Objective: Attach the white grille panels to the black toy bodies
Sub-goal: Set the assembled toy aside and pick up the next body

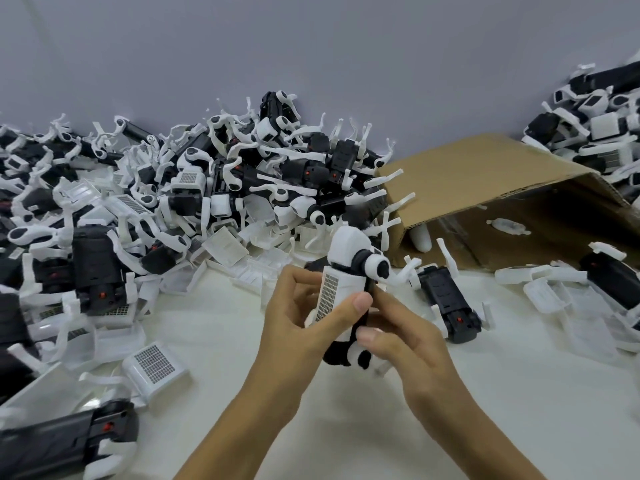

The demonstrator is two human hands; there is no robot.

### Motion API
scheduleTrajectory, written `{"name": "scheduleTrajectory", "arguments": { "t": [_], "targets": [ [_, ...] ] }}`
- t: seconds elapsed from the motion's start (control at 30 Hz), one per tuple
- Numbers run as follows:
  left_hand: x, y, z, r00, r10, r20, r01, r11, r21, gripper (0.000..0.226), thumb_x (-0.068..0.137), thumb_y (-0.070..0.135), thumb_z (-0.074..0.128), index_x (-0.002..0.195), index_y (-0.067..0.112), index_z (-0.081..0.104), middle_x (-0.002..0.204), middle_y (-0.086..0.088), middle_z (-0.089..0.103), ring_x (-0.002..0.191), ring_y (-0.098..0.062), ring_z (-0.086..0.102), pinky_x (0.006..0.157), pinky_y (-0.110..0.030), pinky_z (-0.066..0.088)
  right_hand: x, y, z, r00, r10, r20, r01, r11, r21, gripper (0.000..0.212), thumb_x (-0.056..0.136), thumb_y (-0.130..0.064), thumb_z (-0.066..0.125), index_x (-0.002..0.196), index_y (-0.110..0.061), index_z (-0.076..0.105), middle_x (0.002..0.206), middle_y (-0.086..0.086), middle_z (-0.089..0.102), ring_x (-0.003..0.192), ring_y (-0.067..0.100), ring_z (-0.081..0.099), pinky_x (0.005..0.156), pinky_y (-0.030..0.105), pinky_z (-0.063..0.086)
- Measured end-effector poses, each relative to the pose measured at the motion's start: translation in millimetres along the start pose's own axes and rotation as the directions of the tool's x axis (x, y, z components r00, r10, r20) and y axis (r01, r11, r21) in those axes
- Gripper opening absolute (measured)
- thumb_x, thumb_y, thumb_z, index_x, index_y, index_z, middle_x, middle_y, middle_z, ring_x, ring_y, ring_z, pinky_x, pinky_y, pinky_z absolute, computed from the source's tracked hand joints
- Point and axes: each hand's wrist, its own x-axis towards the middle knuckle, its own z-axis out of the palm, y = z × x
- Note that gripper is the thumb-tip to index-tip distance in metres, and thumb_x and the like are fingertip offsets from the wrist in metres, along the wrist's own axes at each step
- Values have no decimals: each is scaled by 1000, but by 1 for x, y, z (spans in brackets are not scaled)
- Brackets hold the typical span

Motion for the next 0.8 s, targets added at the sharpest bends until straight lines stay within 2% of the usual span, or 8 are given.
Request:
{"name": "scheduleTrajectory", "arguments": {
  "t": [0.07,0.17,0.23,0.3,0.37,0.47,0.63,0.8],
  "targets": [
    [-2,0,1,997,-55,55,56,998,-9,48,62,46,85,95,30,54,98,-6,72,80,-24,72,55,-33,54,-1,0,3,1000,-11,-28,10,1000,-25,36,83,-35,68,119,-34,68,114,-1,72,101,18,71,73,20,55],
    [-2,-3,5,967,-136,213,138,990,5,44,76,52,77,107,40,48,109,-4,71,92,-26,73,68,-43,62,-2,-2,4,990,-27,-137,18,997,-70,44,65,-53,80,108,-47,70,105,-7,75,93,12,74,69,20,58],
    [5,-2,8,970,-173,169,180,983,-27,20,97,42,60,110,29,52,107,-12,69,80,-15,74,65,-26,59,-2,-5,2,977,-78,-198,63,994,-84,44,62,-53,83,104,-48,72,98,-12,76,87,8,74,65,15,57],
    [10,-1,5,973,-173,155,190,976,-105,26,109,34,40,104,22,62,104,-9,71,82,-10,73,70,-18,56,-2,-8,-1,962,-143,-232,125,988,-89,34,69,-50,79,102,-53,72,98,-17,77,89,5,74,69,13,57],
    [8,-3,1,952,-139,272,178,977,-121,33,100,50,46,116,29,66,115,-6,72,107,-18,69,87,-29,55,-3,-10,-1,956,-169,-239,159,985,-60,29,79,-45,70,106,-54,71,103,-18,76,96,6,74,76,16,58],
    [3,-3,-5,947,-89,310,95,995,-4,43,94,55,52,122,29,70,121,-3,72,117,-18,65,97,-28,52,-3,-11,-1,959,-143,-243,145,989,-8,27,87,-38,58,109,-36,74,103,-7,77,98,16,74,77,23,59],
    [-5,-1,8,960,58,276,-75,996,53,32,95,47,53,111,30,75,107,0,75,104,-17,70,87,-29,57,-1,-14,0,943,-126,-309,124,992,-27,24,90,-47,59,103,-38,76,93,-8,77,89,13,75,68,21,59],
    [-8,0,11,950,221,221,-243,967,76,18,93,33,60,93,31,78,79,14,71,76,-3,67,69,-12,50,-4,-16,1,933,-164,-320,168,986,-16,21,92,-43,61,103,-36,77,89,-9,77,84,16,76,66,24,61]
  ]
}}
